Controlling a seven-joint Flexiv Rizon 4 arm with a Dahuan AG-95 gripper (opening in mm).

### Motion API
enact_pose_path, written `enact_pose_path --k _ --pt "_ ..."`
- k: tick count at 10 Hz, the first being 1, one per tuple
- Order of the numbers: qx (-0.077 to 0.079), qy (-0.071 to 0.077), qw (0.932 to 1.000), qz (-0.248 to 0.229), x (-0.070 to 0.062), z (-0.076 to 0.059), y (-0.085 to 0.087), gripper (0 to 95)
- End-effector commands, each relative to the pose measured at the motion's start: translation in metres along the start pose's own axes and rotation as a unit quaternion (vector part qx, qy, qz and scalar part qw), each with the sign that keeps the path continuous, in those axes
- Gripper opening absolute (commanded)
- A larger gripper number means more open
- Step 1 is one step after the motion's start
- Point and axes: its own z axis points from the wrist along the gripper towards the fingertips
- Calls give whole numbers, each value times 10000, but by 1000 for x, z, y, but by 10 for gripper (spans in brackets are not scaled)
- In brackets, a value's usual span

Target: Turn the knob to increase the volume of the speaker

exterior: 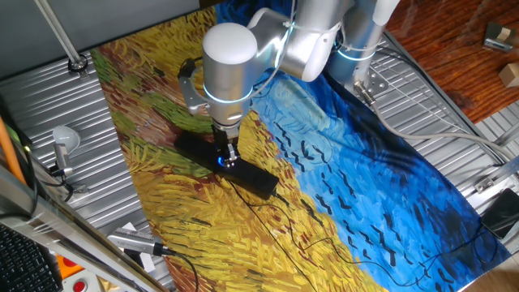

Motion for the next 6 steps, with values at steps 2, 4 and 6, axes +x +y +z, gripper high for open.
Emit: enact_pose_path --k 2,4,6 --pt "390 -91 9955 -863 0 -4 1 380" --pt "450 -68 9876 -1505 1 -11 2 380" --pt "456 76 9430 -3295 2 -30 4 380"
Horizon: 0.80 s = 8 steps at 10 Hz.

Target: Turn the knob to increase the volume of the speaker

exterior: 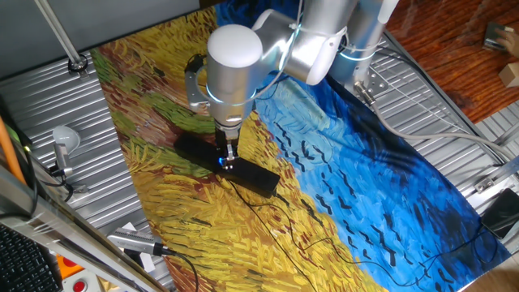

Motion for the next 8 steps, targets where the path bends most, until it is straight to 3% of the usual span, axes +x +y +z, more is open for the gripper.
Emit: enact_pose_path --k 1,2,3,4,6,8 --pt "230 37 9060 -4226 3 -31 3 380" --pt "228 2 8912 -4530 4 -39 4 380" --pt "238 -11 8753 -4830 5 -49 6 190" --pt "273 7 8649 -5011 5 -56 8 190" --pt "269 35 8596 -5103 5 -56 8 190" --pt "262 42 8618 -5066 5 -56 8 190"
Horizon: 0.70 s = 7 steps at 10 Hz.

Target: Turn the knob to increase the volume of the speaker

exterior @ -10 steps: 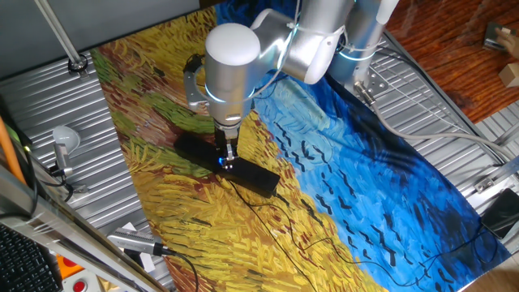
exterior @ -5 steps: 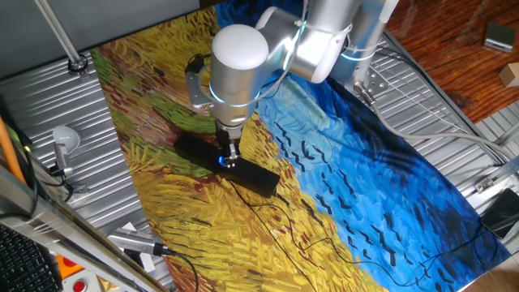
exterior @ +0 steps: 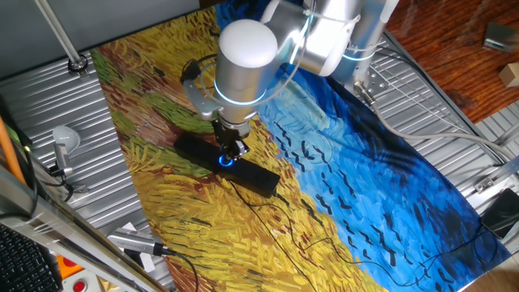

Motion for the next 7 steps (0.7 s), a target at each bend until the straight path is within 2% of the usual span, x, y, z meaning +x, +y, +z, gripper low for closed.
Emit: enact_pose_path --k 1,3,5,6,7 --pt "-20 5 9547 -2977 0 -21 4 190" --pt "28 92 9562 -2927 0 -21 4 190" --pt "0 225 9579 -2862 0 -21 4 190" --pt "-59 300 9571 -2881 0 -22 -2 0" --pt "-130 324 9529 -3011 2 -22 -19 0"
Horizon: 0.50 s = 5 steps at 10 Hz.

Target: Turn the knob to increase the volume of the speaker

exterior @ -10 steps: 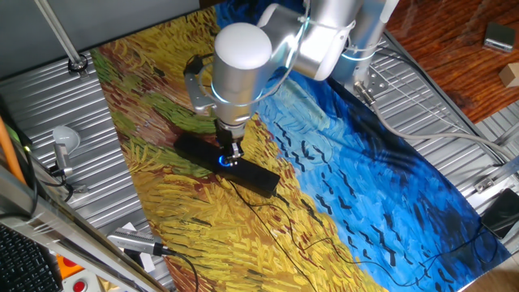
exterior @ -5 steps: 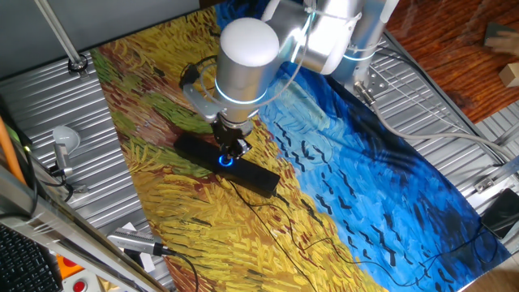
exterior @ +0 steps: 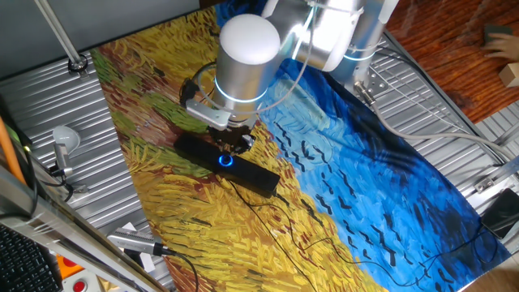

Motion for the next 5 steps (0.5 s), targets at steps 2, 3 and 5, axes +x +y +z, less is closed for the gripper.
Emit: enact_pose_path --k 2,3,5 --pt "-268 53 9974 -674 32 7 -45 0" --pt "-350 -39 9962 -798 42 16 -62 190" --pt "-462 -164 9935 -1030 57 33 -94 190"
